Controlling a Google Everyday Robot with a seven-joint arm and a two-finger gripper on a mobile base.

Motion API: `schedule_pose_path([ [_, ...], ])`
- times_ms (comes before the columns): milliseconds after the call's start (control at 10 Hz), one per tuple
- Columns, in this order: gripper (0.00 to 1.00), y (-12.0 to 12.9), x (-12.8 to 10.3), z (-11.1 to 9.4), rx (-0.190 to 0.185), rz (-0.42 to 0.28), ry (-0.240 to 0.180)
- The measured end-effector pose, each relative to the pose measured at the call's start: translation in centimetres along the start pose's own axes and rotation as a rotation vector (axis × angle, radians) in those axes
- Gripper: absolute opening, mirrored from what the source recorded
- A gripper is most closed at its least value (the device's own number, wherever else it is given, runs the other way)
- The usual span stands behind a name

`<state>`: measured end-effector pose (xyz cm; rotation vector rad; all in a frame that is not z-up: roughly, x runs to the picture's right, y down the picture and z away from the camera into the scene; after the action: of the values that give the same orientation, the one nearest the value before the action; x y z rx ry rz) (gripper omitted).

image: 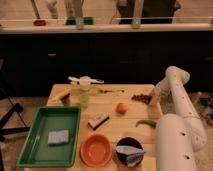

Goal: Place grapes in red bowl

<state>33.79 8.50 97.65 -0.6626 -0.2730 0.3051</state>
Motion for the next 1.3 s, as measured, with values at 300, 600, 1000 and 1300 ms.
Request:
schedule_pose_path([
  [300,0.07,0.0,0.1,-0.2,-0.002,-0.002,-0.003],
  [600,0.00,-0.4,-1.0,-0.7,0.011,-0.011,-0.019],
  [1000,0.00,-0.7,-1.9,-3.2,0.051,-0.034,-0.061],
  [1300,0.00,-0.7,-2.7,-3.6,0.060,-0.053,-0.084],
])
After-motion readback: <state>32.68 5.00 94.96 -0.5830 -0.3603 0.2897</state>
